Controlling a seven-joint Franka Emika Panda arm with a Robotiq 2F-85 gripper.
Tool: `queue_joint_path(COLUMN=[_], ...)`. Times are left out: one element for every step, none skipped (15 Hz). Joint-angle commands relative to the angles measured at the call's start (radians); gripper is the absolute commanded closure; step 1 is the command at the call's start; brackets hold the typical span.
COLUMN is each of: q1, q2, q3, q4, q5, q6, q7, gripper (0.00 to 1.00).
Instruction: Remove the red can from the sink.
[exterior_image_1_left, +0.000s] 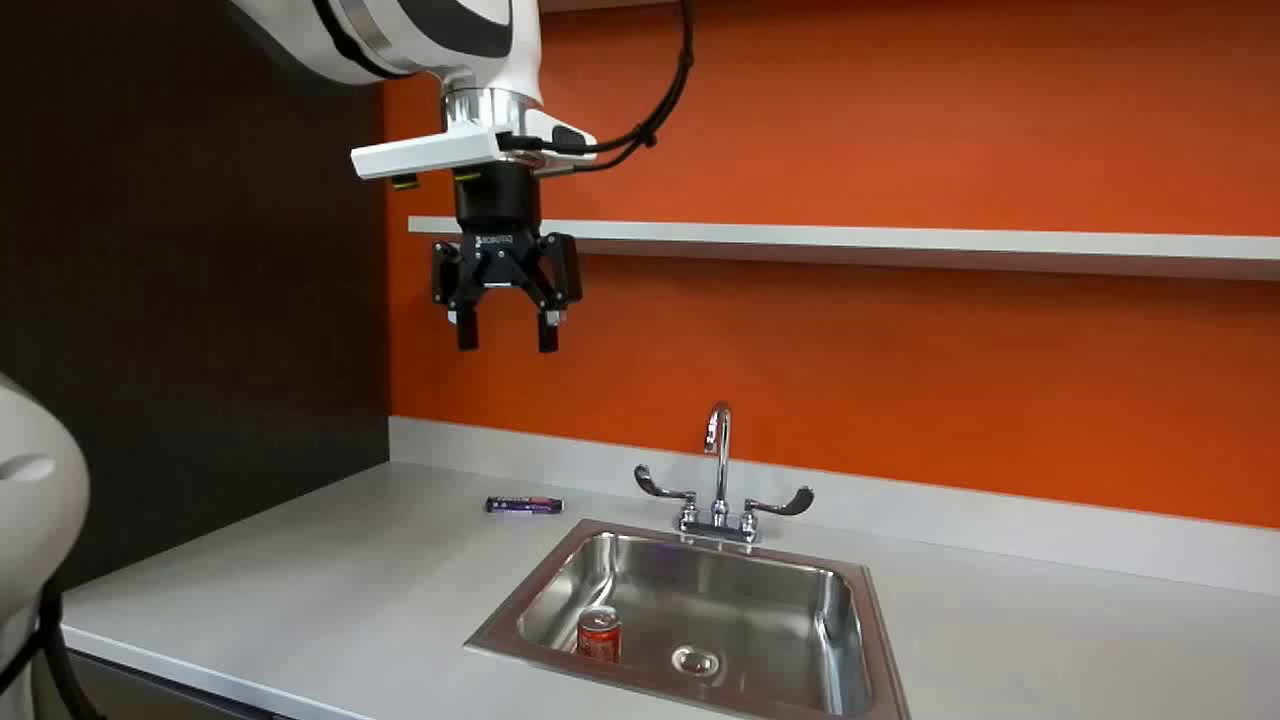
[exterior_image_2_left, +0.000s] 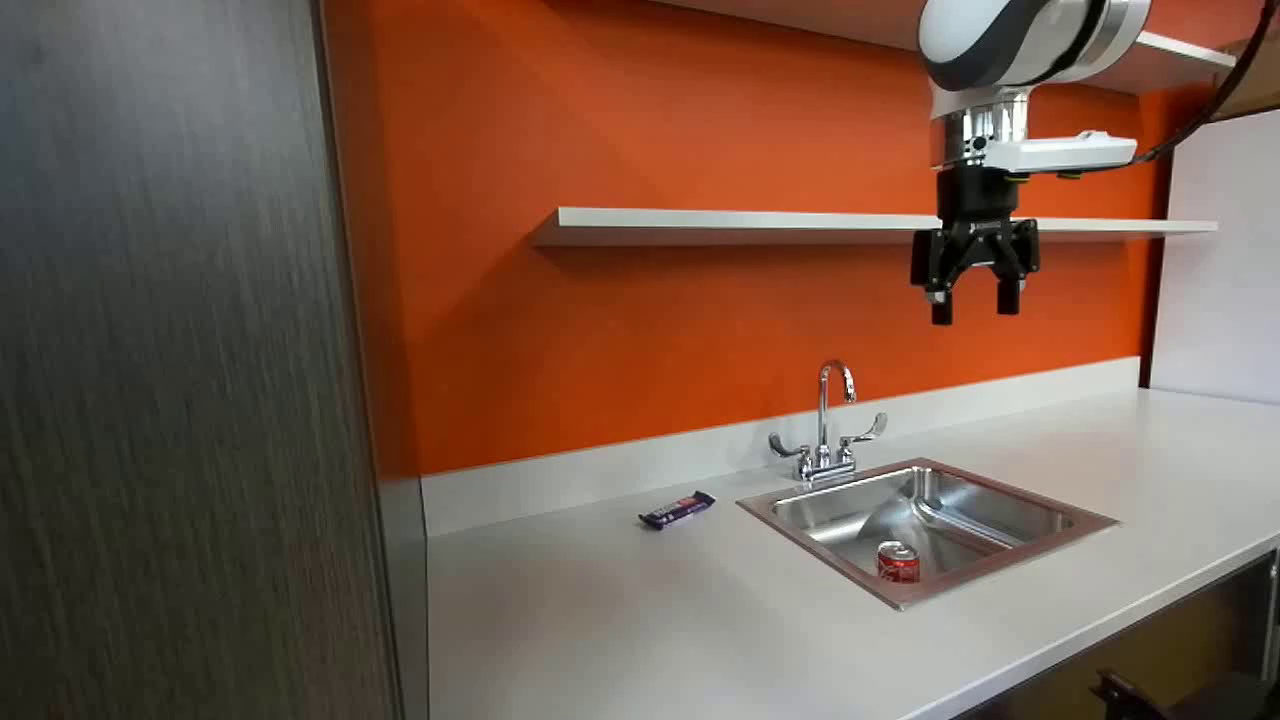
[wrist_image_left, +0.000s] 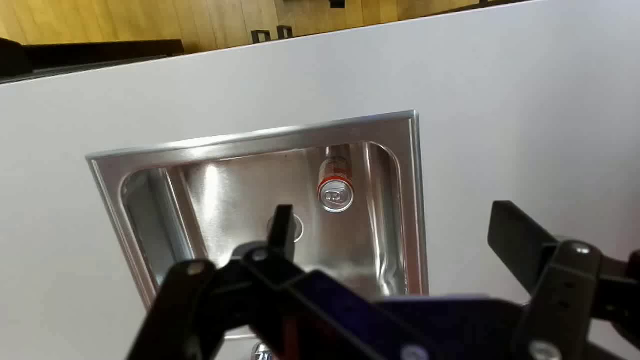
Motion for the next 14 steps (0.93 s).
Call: queue_joint_path(q1=[0.001,0.001,0.001,-0.001,-0.003,-0.007,-0.011,-0.016,-0.022,-0.028,-0.034,-0.037,-0.043,-0.043], q2=[0.001,0.001,0.001,0.018,0.031,0.045,0.064,0.084,0.106,0.127,0.151,0.183,0.21,0.244], q3=[0.0,0.0,0.0,-0.007,-0.014,-0.021,-0.032,-0.044,-0.06,-0.072,-0.087,-0.1,-0.108,-0.115], q4=[0.002,0.002,0.002,0.005,0.004,0.004,0.001,0.0,-0.002,-0.005,-0.005,-0.005,-0.003,0.001], q5=[0.0,0.0,0.0,-0.002,-0.002,-0.004,-0.006,-0.006,-0.005,-0.006,-0.005,0.0,0.0,0.003], q6=[-0.002,-0.002,-0.002,0.017,0.036,0.054,0.081,0.105,0.133,0.159,0.182,0.215,0.24,0.269], q7=[0.0,0.0,0.0,-0.005,-0.008,-0.009,-0.013,-0.017,-0.023,-0.023,-0.027,-0.032,-0.033,-0.036], gripper=[0.0,0.0,0.0,0.0,0.0,0.0,0.0,0.0,0.0,0.0,0.0,0.0,0.0,0.0])
